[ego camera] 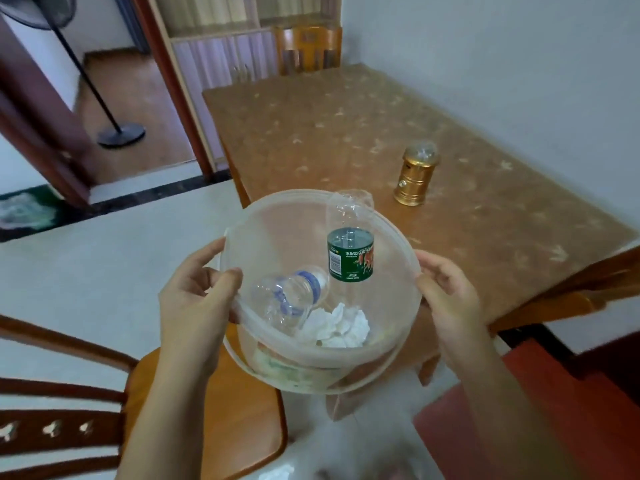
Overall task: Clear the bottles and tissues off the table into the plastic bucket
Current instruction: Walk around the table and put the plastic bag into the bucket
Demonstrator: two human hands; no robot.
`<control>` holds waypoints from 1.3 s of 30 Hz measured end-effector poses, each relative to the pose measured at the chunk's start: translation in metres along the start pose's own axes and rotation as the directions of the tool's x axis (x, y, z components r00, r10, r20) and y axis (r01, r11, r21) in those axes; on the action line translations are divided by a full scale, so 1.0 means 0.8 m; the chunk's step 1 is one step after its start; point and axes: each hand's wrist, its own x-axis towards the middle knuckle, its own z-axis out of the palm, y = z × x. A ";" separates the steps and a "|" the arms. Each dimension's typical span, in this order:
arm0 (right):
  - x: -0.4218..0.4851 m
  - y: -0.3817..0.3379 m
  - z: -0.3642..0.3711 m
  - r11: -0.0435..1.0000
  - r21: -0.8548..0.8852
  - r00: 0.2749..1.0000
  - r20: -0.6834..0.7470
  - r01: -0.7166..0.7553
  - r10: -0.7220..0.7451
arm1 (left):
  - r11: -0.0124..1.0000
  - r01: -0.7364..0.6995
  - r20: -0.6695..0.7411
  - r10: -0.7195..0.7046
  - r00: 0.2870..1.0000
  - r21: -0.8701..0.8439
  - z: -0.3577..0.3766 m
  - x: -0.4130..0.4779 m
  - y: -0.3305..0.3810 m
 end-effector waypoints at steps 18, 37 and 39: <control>0.175 0.020 0.106 1.000 -0.004 0.832 0.555 0.013 -0.009 | 0.988 0.102 -0.485 -0.033 0.874 0.116 0.017 0.048 -0.002; 0.285 0.161 0.070 0.587 -0.688 0.802 0.588 0.428 0.105 | 0.963 0.246 -0.654 -0.119 0.747 0.106 0.056 0.055 -0.023; 0.285 0.169 0.067 0.570 -0.708 0.814 0.570 0.418 0.111 | 0.963 0.245 -0.643 -0.119 0.757 0.110 0.059 0.056 -0.024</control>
